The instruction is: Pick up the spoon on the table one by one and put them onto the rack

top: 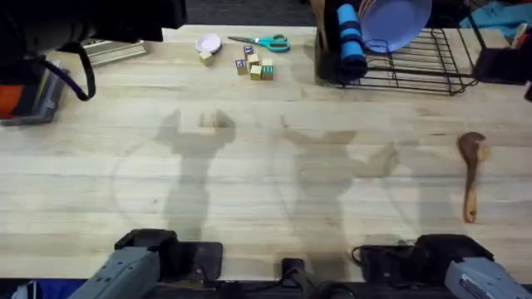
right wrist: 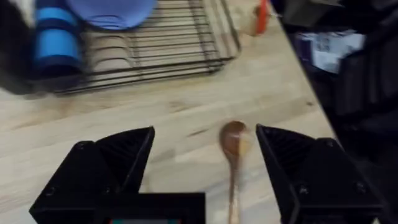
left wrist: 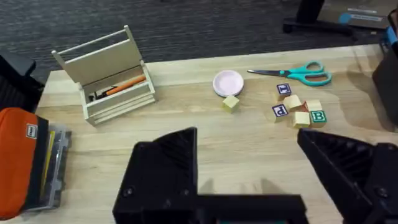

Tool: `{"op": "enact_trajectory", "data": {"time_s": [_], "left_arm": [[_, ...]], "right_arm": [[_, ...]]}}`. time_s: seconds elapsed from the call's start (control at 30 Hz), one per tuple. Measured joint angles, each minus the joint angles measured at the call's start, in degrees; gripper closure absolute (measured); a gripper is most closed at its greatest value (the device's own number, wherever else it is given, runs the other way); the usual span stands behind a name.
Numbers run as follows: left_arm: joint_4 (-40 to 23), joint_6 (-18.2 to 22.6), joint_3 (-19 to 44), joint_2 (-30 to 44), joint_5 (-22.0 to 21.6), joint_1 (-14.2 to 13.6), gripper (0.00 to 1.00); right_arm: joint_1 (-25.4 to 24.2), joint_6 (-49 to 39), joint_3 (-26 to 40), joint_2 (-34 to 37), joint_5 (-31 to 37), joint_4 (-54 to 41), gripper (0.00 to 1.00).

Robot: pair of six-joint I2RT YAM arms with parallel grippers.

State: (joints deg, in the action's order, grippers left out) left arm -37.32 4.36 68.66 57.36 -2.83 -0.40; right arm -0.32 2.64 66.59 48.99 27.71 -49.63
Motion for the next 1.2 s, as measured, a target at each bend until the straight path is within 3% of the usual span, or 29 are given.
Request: {"op": "enact_trajectory", "data": {"time_s": [0.27, 0.37, 0.4, 0.53, 0.57, 0.7, 0.93, 1.2], "left_arm": [[0.0, 0.02, 0.0, 0.0, 0.0, 0.0, 0.007], [0.0, 0.02, 0.0, 0.0, 0.0, 0.0, 0.007], [0.0, 0.02, 0.0, 0.0, 0.0, 0.0, 0.008], [0.0, 0.02, 0.0, 0.0, 0.0, 0.0, 0.007], [0.0, 0.02, 0.0, 0.0, 0.0, 0.0, 0.007], [0.0, 0.02, 0.0, 0.0, 0.0, 0.0, 0.007], [0.0, 0.02, 0.0, 0.0, 0.0, 0.0, 0.007], [0.0, 0.02, 0.0, 0.0, 0.0, 0.0, 0.008]], "right_arm": [[-4.16, 1.56, 0.0, -0.02, 4.39, -1.33, 0.006], [-8.42, 3.75, 0.0, -0.02, 4.52, -2.84, 0.006], [-13.15, 6.55, 0.0, 0.0, 4.65, -4.76, 0.006], [-19.51, 10.03, 0.0, -0.02, 4.67, -6.18, 0.006], [-23.7, 12.14, 0.0, -0.02, 4.69, -6.82, 0.006], [-28.23, 13.9, 0.0, -0.02, 3.48, -7.34, 0.006], [-33.7, 15.03, -0.07, 2.46, -4.77, -10.52, 0.006], [-35.87, 15.09, -0.61, 12.41, -9.01, -14.29, 0.006]]}}
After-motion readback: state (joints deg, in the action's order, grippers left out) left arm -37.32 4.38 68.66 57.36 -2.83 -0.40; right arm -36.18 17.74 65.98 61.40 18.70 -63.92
